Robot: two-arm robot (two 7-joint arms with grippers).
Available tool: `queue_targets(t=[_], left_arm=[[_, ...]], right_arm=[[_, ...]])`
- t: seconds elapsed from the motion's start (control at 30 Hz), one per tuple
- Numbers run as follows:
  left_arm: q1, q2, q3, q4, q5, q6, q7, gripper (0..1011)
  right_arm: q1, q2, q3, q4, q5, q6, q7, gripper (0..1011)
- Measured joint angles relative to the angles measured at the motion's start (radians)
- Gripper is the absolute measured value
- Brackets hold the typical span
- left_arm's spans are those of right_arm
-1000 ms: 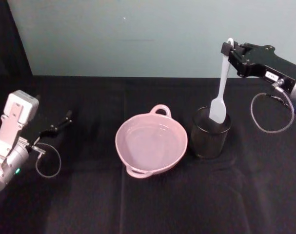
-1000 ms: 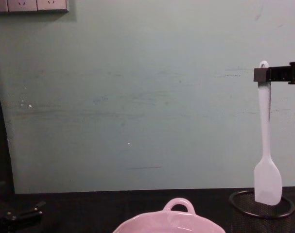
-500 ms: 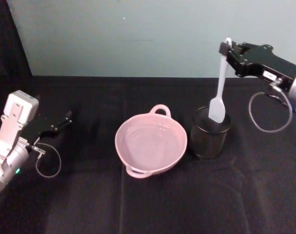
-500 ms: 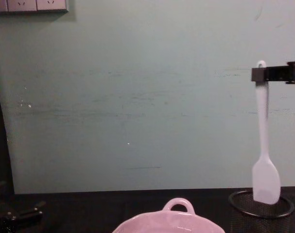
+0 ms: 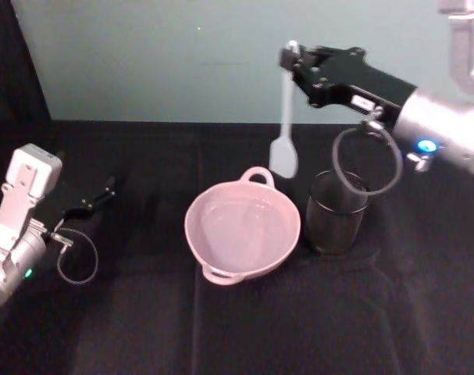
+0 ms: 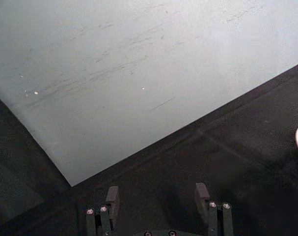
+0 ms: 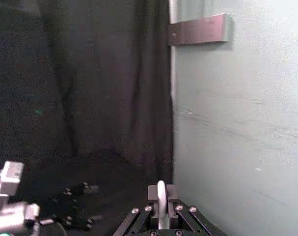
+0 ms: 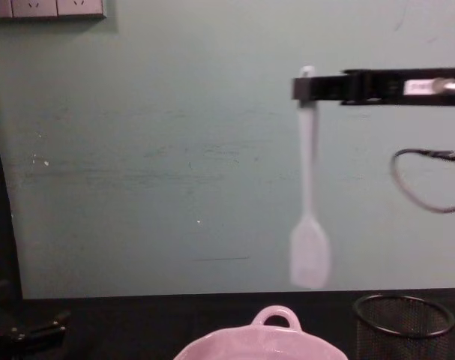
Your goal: Use the one hand to pick up the spoon and stir the clear water in the bowl.
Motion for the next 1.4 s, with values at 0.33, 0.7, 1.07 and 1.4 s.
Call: queue_targets(t=[0.33, 0.7, 1.07, 1.4], left_arm=[[0.000, 0.000, 0.000, 0.000, 0.000, 0.000, 0.000, 1011], [0.000, 0.000, 0.000, 0.000, 0.000, 0.000, 0.000, 1011], [0.000, 0.000, 0.000, 0.000, 0.000, 0.000, 0.000, 1011], [0.000, 0.000, 0.000, 0.000, 0.000, 0.000, 0.000, 1011]], right_arm=[[0.029, -0.104, -0.085, 0.137, -0.023, -0.066, 0.085, 110], [-0.012, -0.130, -0.125, 0.225, -0.042, -0.118, 0.150, 110], [0.007, -0.186, -0.135, 0.315, -0.045, -0.154, 0.190, 110], [0.079, -0.248, -0.125, 0.470, -0.083, -0.207, 0.192, 110]])
